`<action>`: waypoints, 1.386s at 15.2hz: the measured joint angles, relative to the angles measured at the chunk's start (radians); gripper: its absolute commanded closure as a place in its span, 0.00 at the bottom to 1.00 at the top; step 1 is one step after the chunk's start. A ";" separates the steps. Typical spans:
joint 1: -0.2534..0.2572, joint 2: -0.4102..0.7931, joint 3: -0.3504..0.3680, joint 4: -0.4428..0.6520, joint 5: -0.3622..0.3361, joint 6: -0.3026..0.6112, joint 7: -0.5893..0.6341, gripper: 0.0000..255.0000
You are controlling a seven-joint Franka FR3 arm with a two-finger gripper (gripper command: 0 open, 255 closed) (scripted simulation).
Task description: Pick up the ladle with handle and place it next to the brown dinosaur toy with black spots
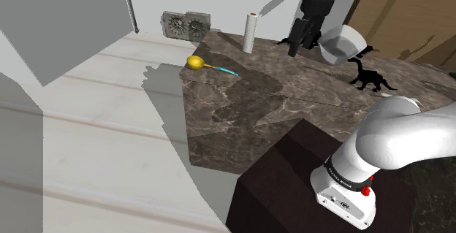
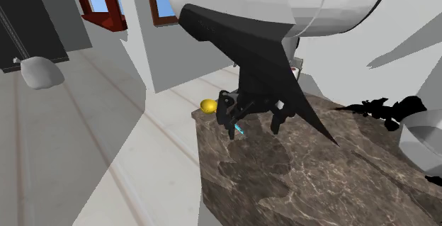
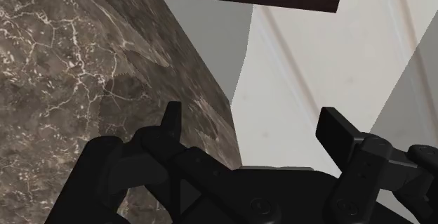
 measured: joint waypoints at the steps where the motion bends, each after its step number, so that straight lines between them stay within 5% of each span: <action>1: 0.000 0.000 0.000 0.000 0.000 0.000 0.000 0.00; 10: 0.029 0.244 -0.029 0.017 -0.046 0.257 -0.122 0.00; 21: 0.061 0.647 -0.049 0.197 -0.080 0.529 -0.279 0.00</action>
